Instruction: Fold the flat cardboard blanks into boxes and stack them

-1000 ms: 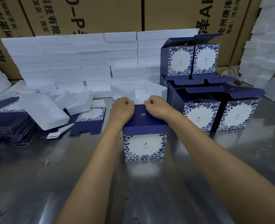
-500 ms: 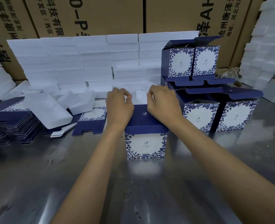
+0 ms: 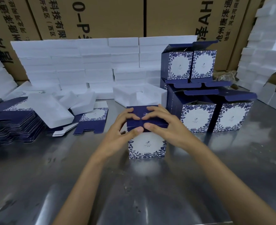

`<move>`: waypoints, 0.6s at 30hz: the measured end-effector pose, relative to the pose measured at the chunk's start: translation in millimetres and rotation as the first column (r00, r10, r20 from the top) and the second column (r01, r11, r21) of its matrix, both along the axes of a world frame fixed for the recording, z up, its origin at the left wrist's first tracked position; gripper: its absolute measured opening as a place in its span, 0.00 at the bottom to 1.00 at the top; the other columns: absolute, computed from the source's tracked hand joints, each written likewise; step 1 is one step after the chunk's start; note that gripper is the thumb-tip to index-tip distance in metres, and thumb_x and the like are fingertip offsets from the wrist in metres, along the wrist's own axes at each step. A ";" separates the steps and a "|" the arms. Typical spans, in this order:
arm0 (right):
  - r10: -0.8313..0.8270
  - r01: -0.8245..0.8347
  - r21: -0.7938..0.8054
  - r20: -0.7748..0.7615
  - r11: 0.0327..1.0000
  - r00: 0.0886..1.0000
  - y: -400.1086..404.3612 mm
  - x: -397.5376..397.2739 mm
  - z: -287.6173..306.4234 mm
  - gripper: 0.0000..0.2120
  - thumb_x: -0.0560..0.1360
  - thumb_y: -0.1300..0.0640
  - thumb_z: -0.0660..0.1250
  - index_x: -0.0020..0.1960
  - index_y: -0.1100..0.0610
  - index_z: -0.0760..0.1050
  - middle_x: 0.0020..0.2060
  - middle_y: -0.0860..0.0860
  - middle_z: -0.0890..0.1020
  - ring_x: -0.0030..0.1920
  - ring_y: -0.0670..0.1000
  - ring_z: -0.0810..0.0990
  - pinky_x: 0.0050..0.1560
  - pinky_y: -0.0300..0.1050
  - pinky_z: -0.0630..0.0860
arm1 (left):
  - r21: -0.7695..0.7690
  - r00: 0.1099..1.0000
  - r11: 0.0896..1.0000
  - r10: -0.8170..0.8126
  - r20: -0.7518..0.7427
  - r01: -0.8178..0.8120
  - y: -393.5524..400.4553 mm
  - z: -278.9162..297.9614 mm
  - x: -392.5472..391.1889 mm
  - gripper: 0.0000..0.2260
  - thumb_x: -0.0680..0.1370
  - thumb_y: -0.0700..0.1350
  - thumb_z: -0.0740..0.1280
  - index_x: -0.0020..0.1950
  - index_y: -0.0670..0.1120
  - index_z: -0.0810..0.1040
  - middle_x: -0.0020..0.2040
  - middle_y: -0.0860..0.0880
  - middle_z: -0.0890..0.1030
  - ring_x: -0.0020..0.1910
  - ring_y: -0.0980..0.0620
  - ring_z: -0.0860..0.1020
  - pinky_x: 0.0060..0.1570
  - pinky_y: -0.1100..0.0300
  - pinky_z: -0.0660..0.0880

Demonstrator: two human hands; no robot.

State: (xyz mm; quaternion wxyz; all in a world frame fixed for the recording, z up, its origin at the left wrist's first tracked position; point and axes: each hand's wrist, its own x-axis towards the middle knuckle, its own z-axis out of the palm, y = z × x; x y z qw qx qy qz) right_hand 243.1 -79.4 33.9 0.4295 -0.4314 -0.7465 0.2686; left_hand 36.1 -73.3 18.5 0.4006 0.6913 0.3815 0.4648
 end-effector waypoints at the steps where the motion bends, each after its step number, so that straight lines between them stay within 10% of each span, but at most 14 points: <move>1: 0.023 -0.025 -0.051 -0.037 0.998 0.999 -2.4 3.1 -3.3 0.13 0.75 0.57 0.76 0.59 0.51 0.82 0.71 0.46 0.73 0.79 0.45 0.59 0.78 0.43 0.57 | 0.000 1.000 1.000 0.005 0.025 -0.005 -0.8 -2.6 0.9 0.17 0.72 0.51 0.75 0.59 0.51 0.79 0.74 0.62 0.67 0.71 0.65 0.68 0.63 0.60 0.69; 4: 0.006 -0.019 -0.069 -0.193 0.997 0.981 -9.1 3.3 -13.4 0.15 0.73 0.63 0.77 0.55 0.48 0.83 0.71 0.44 0.72 0.77 0.41 0.62 0.65 0.25 0.64 | 0.045 0.994 0.999 0.019 0.110 -0.024 -4.0 -8.2 10.2 0.14 0.71 0.47 0.75 0.55 0.49 0.81 0.74 0.60 0.66 0.70 0.66 0.69 0.55 0.72 0.70; 12: -0.049 0.003 -0.101 -0.459 0.995 0.887 -9.2 -4.4 -20.9 0.12 0.70 0.68 0.78 0.43 0.52 0.85 0.64 0.44 0.78 0.65 0.40 0.77 0.61 0.37 0.75 | 0.077 0.965 0.994 0.051 0.259 -0.073 -4.7 -16.6 20.8 0.09 0.70 0.46 0.75 0.49 0.50 0.85 0.74 0.58 0.69 0.69 0.66 0.70 0.54 0.73 0.71; 18: -0.034 -0.021 -0.127 -0.413 0.992 0.910 -11.9 9.8 -21.9 0.11 0.72 0.62 0.77 0.49 0.46 0.87 0.76 0.38 0.67 0.75 0.35 0.64 0.72 0.45 0.67 | -0.040 0.949 0.997 -0.049 0.311 0.065 -2.8 -14.4 9.1 0.08 0.69 0.44 0.74 0.47 0.50 0.86 0.74 0.62 0.69 0.73 0.64 0.66 0.70 0.51 0.69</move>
